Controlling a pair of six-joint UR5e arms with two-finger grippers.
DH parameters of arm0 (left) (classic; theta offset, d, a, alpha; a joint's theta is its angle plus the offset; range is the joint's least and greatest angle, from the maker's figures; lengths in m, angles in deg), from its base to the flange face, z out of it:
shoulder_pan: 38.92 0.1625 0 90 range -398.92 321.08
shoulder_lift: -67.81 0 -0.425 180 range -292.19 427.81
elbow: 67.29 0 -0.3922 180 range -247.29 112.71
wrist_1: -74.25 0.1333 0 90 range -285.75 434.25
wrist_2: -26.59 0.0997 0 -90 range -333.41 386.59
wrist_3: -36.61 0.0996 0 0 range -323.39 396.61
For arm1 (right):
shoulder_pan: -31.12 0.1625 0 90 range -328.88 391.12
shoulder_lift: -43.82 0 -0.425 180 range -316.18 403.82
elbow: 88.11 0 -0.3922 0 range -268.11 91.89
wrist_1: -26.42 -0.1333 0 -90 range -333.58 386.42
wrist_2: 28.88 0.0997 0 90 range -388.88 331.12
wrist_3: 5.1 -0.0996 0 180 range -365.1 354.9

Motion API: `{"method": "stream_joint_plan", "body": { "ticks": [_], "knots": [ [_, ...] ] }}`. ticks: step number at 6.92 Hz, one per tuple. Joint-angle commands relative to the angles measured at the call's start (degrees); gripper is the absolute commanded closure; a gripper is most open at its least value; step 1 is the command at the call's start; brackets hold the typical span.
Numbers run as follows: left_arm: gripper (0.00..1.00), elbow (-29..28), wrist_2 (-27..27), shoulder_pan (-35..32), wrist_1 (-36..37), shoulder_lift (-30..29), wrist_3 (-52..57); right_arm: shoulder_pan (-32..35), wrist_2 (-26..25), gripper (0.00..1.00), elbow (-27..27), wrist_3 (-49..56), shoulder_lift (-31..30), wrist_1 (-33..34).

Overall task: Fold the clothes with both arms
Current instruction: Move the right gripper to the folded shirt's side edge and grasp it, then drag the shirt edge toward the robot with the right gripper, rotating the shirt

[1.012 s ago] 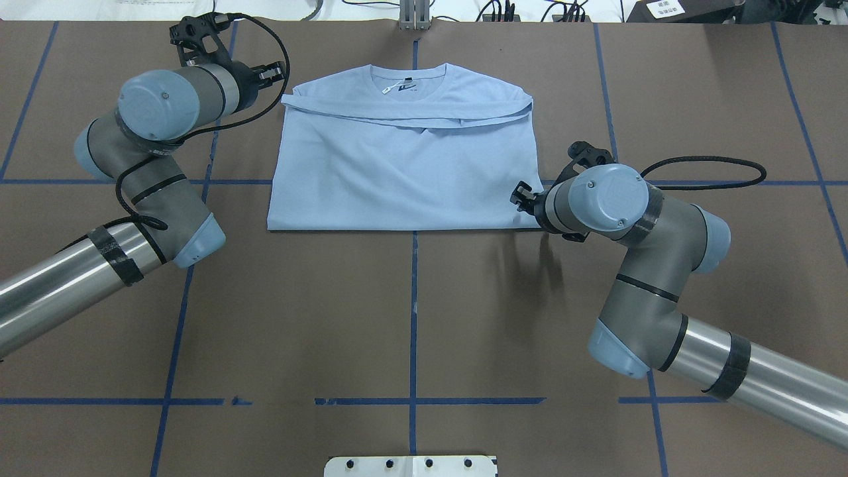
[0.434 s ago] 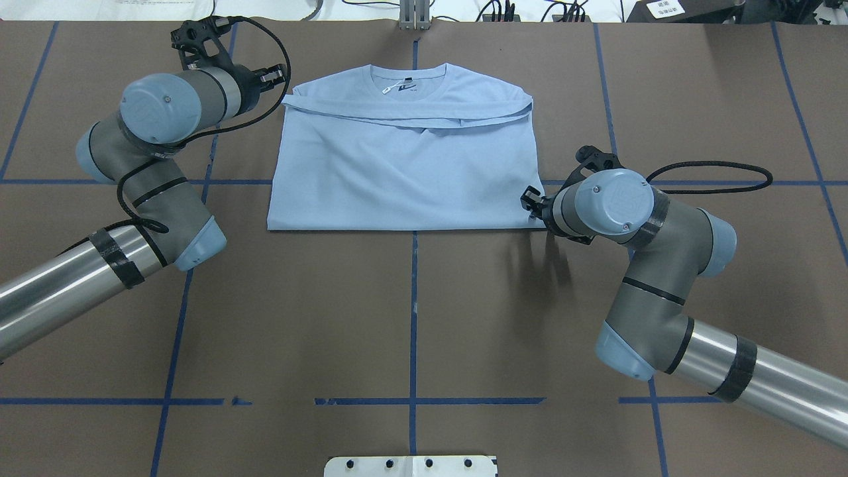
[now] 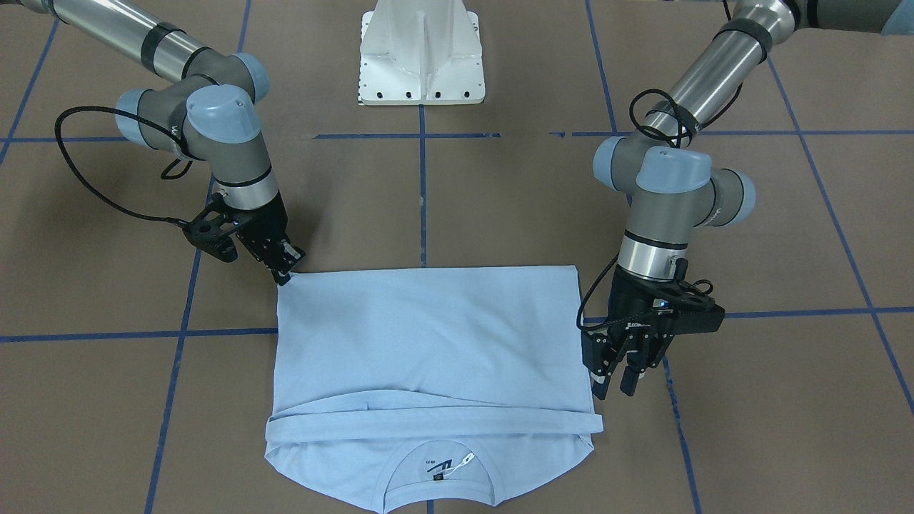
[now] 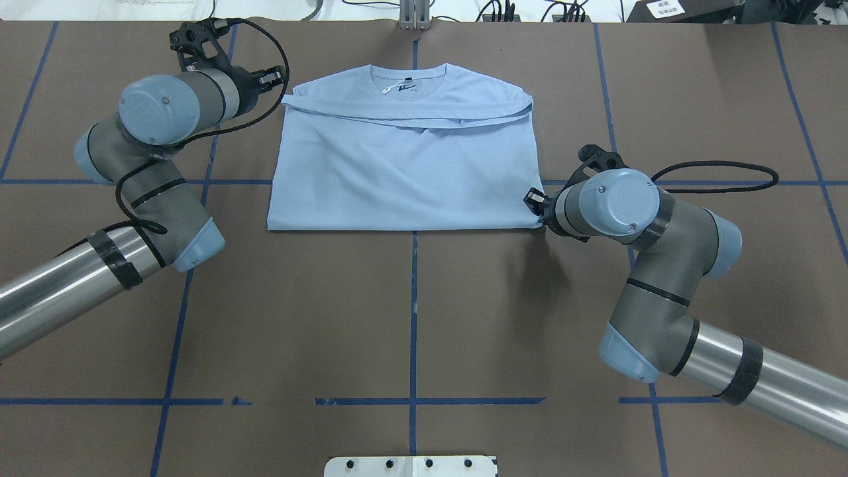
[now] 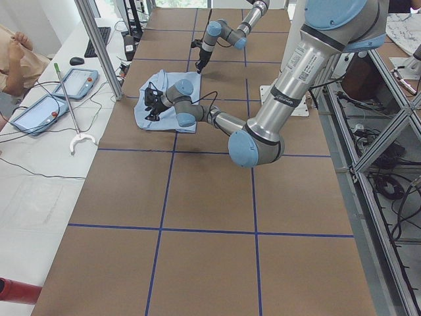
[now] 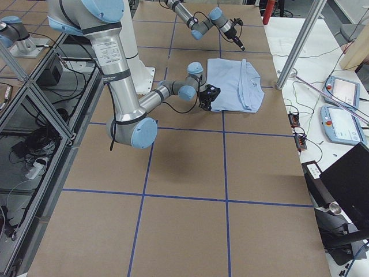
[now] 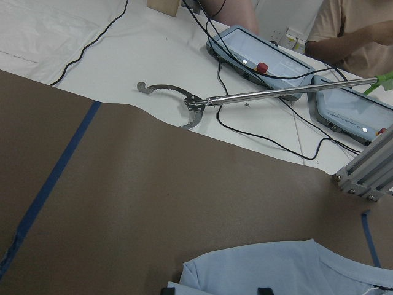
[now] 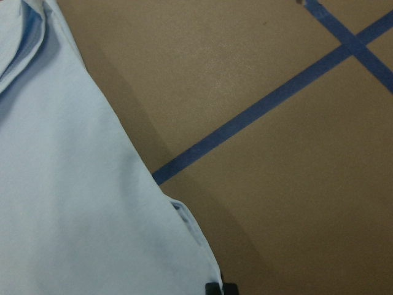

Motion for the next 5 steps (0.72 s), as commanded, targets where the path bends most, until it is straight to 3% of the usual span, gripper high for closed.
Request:
{"method": "stream_joint_plan", "body": {
  "ticks": [1,3,4,5],
  "knots": [
    [0.46,1.1,-0.2,0.2,-0.1,0.0,-0.3,0.1,0.9,1.00,-9.5,0.2,-5.4,0.6],
    [0.46,3.3,-0.9,1.9,-0.2,0.1,-1.7,-3.2,6.2,1.00,-24.2,-1.1,-17.5,0.5],
    [0.46,6.0,-7.3,2.7,-0.1,0.3,-4.9,-8.8,8.9,1.00,-31.1,-4.5,-23.4,0.5],
    [0.43,10.1,-14.1,2.8,-0.1,2.3,-7.5,-16.0,8.9,1.00,-35.3,-8.8,-25.3,0.5]
  ]
}}
